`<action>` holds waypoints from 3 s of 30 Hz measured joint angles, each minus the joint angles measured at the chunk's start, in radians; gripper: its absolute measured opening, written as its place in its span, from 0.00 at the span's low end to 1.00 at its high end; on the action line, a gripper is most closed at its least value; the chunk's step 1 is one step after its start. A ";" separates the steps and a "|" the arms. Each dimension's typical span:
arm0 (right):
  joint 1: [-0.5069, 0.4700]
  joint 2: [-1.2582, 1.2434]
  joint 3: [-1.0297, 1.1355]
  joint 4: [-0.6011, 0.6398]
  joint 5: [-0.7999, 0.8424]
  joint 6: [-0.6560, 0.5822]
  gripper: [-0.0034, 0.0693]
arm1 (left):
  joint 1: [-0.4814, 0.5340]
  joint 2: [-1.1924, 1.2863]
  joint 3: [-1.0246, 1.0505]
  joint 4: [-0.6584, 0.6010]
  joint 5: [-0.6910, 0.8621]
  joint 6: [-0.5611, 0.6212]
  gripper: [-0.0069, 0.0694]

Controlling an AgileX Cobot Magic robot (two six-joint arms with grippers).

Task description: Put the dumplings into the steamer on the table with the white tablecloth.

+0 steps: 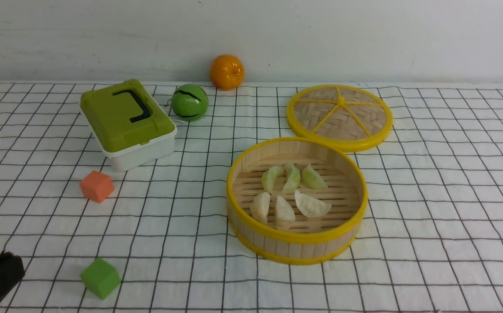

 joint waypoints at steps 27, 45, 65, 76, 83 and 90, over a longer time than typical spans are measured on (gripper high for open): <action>-0.002 0.000 -0.001 0.002 0.001 0.002 0.13 | 0.118 -0.066 0.099 -0.017 0.000 0.018 0.12; -0.004 0.000 -0.001 0.002 0.001 0.002 0.16 | 0.496 -0.250 0.370 -0.383 0.052 0.217 0.08; -0.004 0.000 -0.001 0.002 0.001 0.002 0.19 | 0.496 -0.250 0.370 -0.398 0.057 0.255 0.08; -0.004 0.000 -0.001 0.002 0.001 0.002 0.21 | 0.496 -0.250 0.370 -0.401 0.057 0.255 0.08; -0.004 0.000 -0.001 0.002 0.001 0.002 0.22 | 0.496 -0.250 0.370 -0.402 0.057 0.255 0.08; -0.004 0.000 -0.001 0.002 0.001 0.002 0.23 | 0.496 -0.250 0.370 -0.402 0.057 0.255 0.08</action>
